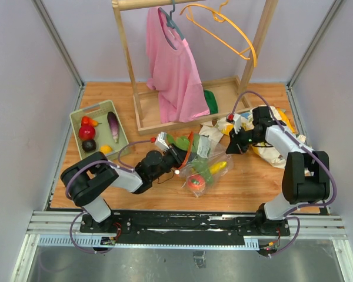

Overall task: Open the zip-top bag and remove the fake food
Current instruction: Pick up the fake vegetable from the zipper food storage bag.

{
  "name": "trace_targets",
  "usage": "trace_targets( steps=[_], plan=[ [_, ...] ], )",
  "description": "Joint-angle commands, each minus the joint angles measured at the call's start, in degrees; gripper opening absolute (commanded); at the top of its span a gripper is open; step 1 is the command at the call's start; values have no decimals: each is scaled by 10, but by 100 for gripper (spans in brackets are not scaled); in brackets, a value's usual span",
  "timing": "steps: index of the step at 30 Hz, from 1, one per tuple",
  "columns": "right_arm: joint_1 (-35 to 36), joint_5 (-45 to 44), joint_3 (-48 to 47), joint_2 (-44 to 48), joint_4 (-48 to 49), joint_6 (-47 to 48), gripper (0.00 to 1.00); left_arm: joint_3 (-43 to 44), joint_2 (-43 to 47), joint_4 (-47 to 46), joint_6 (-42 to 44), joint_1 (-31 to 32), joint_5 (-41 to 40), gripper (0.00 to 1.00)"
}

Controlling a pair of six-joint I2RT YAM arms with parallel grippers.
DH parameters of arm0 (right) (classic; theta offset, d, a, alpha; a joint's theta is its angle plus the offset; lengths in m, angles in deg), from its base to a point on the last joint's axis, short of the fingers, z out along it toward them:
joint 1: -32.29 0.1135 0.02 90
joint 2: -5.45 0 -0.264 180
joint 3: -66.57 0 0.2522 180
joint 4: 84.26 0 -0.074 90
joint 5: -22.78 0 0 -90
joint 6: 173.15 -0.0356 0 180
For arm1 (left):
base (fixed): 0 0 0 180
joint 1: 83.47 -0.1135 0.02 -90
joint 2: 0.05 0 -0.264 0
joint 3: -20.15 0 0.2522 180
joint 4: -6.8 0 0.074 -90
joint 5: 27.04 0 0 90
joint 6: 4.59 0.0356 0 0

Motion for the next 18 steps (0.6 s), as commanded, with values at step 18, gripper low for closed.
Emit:
trace_targets(
  steps=[18],
  plan=[
    [4,-85,30,32,107,15,1,-105,198,61,63,2,-251,0]
  ],
)
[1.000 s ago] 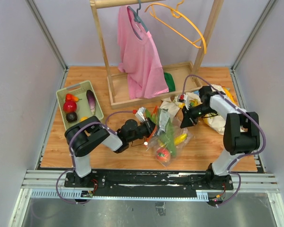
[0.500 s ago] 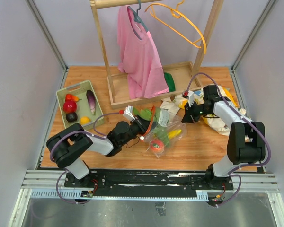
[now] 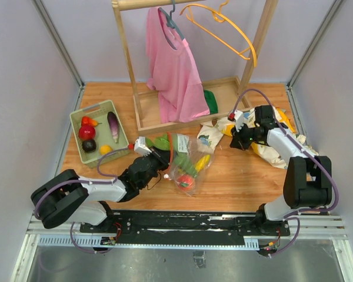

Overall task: Open the zip-top bag and remove the fake food
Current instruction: Pick up the fake vegetable from the zipper food storage bag.

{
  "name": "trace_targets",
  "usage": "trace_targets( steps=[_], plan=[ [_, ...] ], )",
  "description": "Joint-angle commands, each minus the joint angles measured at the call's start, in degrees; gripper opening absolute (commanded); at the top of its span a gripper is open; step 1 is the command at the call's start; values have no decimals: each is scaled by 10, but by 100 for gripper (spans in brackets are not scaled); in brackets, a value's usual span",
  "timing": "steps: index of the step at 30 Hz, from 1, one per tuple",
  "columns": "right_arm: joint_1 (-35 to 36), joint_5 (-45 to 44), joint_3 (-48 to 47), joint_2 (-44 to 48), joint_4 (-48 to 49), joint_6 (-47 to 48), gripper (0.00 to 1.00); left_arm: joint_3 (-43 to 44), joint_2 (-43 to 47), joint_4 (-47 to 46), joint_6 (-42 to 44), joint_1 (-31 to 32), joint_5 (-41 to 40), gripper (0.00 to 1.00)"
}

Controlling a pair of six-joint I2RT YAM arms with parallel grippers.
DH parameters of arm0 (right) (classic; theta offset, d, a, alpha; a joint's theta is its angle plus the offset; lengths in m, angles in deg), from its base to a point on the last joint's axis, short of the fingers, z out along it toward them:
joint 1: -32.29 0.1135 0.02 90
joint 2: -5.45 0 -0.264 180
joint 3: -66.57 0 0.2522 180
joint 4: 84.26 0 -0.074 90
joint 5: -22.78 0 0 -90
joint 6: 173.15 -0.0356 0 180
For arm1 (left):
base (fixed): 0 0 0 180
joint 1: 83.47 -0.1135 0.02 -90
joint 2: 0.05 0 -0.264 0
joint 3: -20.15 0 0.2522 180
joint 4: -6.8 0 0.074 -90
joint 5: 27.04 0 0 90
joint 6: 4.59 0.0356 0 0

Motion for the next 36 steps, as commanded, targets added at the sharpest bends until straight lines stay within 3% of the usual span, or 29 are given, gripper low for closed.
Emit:
trace_targets(
  steps=[1,2,4,6,8,9,10,12,14,16,19,23,24,27,29,32,35,36],
  plan=[
    [6,-7,2,4,13,17,1,-23,3,-106,21,0,-42,0],
    [5,35,-7,4,1,22,1,-15,-6,-111,34,-1,-25,0],
    [0,144,-21,12,-27,45,18,10,-21,-93,65,-2,11,0],
    [0,239,-22,31,-45,98,52,30,-35,-90,109,-2,57,0],
    [1,297,-14,47,-53,180,76,30,-42,-108,153,-2,91,0],
    [1,314,-20,39,-67,210,95,28,-42,-110,172,-2,102,0],
    [0,335,-31,19,-81,224,99,24,-38,-108,191,-2,112,0],
    [2,356,-85,-45,-214,330,98,10,-26,-116,222,-3,126,0],
    [10,346,-205,-151,-449,561,99,-2,-9,-117,247,-7,137,0],
    [8,368,-263,-219,-631,747,99,-6,9,-104,270,-9,149,0],
    [22,396,-252,-235,-638,782,99,-4,29,-86,295,-11,164,0],
    [68,376,-243,-231,-529,660,99,-4,41,-81,300,-11,170,0],
    [74,368,-228,-218,-469,591,99,-4,42,-82,300,-11,170,0],
    [105,259,-135,-142,-159,294,99,3,39,-87,300,-11,180,0],
    [126,185,-60,-87,-11,179,98,14,37,-84,303,-11,187,0],
    [139,210,-46,-72,-7,159,99,20,39,-95,303,-11,186,0],
    [155,219,-34,-63,-17,174,86,17,43,-114,302,-11,182,0],
    [157,223,-32,-61,-18,178,76,15,44,-119,302,-11,183,0]
  ],
)
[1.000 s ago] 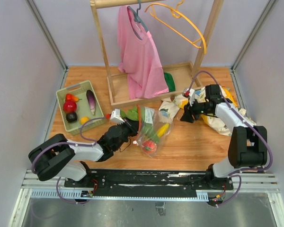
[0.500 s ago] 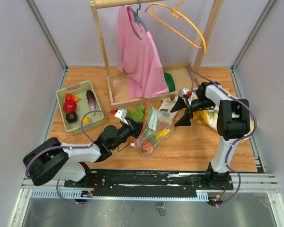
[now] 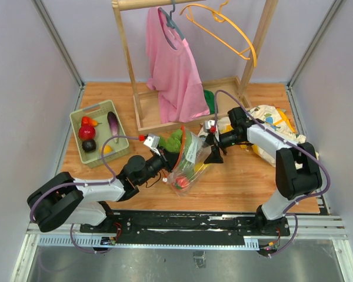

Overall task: Open the zip-top bag and remove the fake food
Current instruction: Pick up the fake vegetable from the zipper food storage bag.

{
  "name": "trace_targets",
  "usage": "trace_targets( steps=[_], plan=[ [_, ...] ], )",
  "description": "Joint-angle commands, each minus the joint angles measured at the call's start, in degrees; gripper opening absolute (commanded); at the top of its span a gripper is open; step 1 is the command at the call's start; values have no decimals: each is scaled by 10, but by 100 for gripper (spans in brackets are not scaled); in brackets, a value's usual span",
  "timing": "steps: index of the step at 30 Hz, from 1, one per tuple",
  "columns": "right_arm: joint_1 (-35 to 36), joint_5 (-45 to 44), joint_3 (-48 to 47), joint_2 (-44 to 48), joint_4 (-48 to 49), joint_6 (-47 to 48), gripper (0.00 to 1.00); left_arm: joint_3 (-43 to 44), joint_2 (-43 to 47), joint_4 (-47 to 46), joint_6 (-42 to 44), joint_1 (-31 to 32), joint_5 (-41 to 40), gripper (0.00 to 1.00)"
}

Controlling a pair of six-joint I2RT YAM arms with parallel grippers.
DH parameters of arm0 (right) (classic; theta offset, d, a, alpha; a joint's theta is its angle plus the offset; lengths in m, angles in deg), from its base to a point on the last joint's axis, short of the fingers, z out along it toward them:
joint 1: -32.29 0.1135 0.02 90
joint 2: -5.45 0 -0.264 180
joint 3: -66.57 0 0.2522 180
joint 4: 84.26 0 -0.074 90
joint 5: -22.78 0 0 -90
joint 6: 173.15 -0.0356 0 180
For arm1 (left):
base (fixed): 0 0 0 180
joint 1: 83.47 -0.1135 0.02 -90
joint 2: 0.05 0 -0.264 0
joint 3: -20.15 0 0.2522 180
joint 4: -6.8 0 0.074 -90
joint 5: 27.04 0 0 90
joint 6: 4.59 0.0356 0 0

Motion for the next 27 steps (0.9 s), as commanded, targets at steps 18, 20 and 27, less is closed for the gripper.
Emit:
trace_targets(
  steps=[18,20,27],
  plan=[
    [23,-98,19,45,66,-63,1,-24,202,74,92,-3,-133,0],
    [24,-127,29,54,81,-59,1,-30,237,93,89,-3,-166,0],
    [24,-182,26,55,81,-44,1,-31,344,158,32,-4,-276,0]
  ],
)
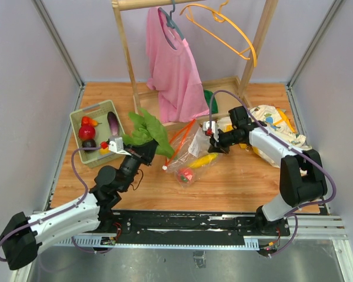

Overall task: Open the zip-top bag and remove the fake food
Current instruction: Pick up the fake vegetable from the zipper food storage bag, then place the fake vegetable in the bin.

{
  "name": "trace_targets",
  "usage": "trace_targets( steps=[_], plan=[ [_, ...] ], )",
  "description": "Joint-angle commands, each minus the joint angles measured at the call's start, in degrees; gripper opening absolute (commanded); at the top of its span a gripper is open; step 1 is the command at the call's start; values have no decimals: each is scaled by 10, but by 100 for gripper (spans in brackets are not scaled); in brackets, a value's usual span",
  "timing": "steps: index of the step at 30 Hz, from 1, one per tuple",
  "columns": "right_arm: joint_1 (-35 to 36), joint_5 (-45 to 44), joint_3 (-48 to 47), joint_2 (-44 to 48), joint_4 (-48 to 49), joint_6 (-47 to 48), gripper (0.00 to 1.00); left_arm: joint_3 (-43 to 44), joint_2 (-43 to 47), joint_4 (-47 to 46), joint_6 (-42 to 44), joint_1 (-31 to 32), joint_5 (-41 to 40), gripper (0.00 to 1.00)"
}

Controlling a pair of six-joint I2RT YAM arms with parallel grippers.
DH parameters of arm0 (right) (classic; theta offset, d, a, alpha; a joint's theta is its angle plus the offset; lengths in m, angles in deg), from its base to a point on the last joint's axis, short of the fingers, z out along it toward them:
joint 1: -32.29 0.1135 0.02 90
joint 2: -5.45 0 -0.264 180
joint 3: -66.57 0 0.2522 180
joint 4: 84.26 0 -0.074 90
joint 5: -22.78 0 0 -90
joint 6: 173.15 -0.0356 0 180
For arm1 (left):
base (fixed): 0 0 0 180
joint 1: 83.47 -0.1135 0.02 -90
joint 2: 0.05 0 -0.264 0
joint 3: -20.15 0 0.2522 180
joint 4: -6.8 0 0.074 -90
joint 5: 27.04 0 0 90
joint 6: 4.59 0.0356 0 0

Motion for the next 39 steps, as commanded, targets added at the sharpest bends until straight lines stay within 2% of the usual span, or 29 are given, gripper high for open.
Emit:
trace_targets(
  steps=[1,4,6,12,16,22,25,30,33,39],
  plan=[
    [11,-42,3,10,15,10,1,9,52,57,-43,-4,-102,0],
    [10,-54,-13,7,-1,28,1,45,70,147,-94,-10,-139,0],
    [10,-64,-31,1,-26,48,1,92,74,246,-124,-35,-138,0],
    [9,-66,-108,-35,-141,127,1,265,35,507,-147,-176,1,0],
    [9,-75,-141,-56,-175,137,1,339,-3,614,-113,-281,129,0],
    [9,-91,-152,-65,-167,125,1,439,-90,743,-22,-409,198,0],
    [9,-90,-151,-68,-164,120,1,467,-125,756,5,-475,223,0],
    [10,-87,-140,-67,-155,107,1,464,-177,704,11,-582,294,0],
    [10,-87,-136,-67,-155,104,1,459,-214,667,10,-606,326,0],
    [10,-85,-127,-63,-147,98,1,475,-270,619,29,-617,298,0]
  ],
)
